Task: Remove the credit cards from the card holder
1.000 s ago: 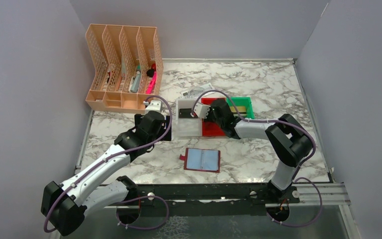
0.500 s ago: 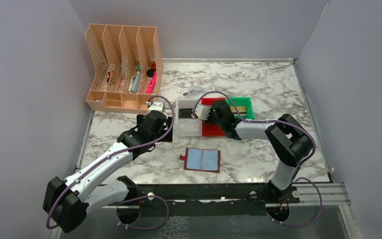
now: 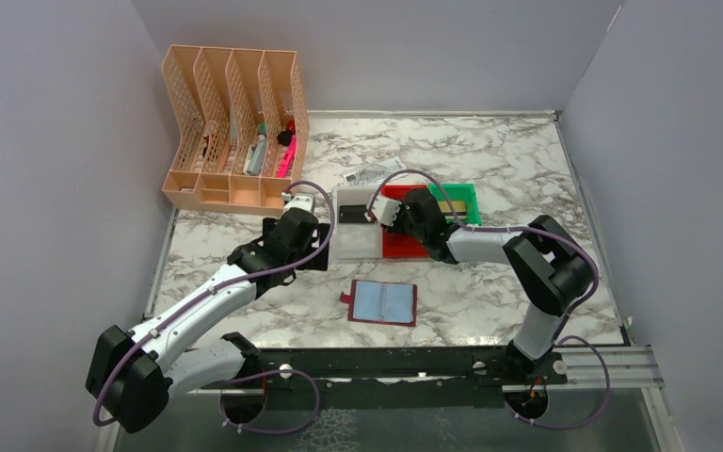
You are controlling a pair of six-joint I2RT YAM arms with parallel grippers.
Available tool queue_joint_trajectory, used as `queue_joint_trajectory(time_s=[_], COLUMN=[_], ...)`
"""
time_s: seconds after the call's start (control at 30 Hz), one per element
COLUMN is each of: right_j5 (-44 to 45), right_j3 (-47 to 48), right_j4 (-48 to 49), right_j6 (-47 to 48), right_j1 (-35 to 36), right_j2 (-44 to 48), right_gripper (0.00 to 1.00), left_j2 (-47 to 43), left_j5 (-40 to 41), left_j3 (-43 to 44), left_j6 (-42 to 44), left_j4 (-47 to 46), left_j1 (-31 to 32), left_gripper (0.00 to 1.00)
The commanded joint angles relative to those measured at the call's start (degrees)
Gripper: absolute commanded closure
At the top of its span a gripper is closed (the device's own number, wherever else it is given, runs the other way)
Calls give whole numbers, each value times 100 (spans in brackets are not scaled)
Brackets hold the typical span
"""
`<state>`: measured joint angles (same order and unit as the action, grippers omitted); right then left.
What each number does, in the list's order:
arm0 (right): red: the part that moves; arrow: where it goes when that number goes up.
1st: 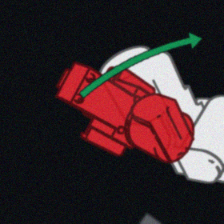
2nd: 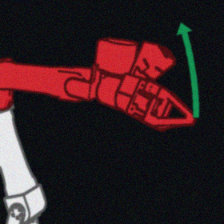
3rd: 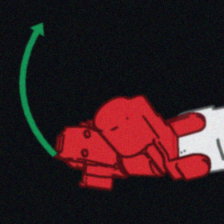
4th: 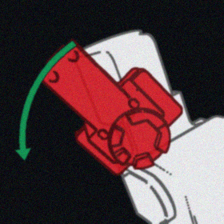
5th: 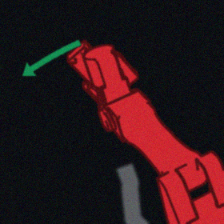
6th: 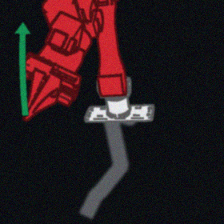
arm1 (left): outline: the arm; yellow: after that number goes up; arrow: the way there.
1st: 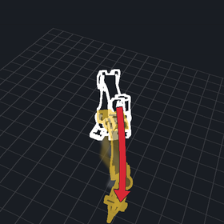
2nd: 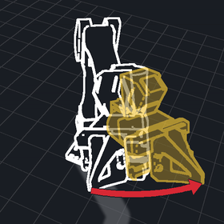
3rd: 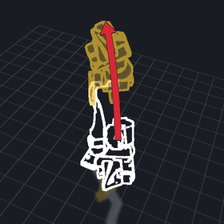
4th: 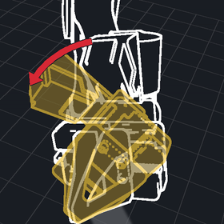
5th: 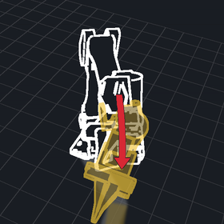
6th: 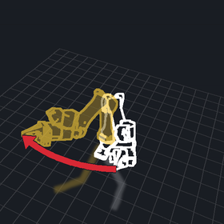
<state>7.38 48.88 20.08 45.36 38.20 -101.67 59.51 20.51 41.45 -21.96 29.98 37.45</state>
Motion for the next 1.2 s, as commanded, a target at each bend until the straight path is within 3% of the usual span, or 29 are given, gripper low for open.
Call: queue_joint_trajectory(time_s=[0.0, 0.33, 0.47, 0.67, 0.77, 0.83, 1.0, 1.17], right_j5=[-281, 400, 570, -271, -146, -186, -1081, -1936], right_j3=[-63, 28, -12, -491, -680, -683, -750, -1325], right_j4=[-82, 216, 448, 398, -238, -1014, -2538, -2746], right_j6=[-204, -422, -1099, -2971, -4532, -5425, -6999, -8266], right_j1=[-48, -93, -100, -99, -104, -101, -101, -94], right_j2=[194, 72, 381, 1868, 2555, 2884, 3397, 3833], right_gripper=[63, 62, 62, 59, 39, 32, 37, 42], left_j2=[84, 93, 78, -60, -200, -314, -595, -662], left_j5=[-211, -189, -155, -47, 60, 90, -151, -836], left_j3=[99, 110, 126, 119, 113, 109, 19, -46], left_j6=[73, 77, 77, 77, 38, 17, 38, 178], left_j4=[67, 86, 91, 96, 97, 90, -75, -311], left_j1=[-45, -45, -55, -54, -54, -54, -57, -59], left_gripper=[1, 1, 1, 1, 1, 1, 1, 2])
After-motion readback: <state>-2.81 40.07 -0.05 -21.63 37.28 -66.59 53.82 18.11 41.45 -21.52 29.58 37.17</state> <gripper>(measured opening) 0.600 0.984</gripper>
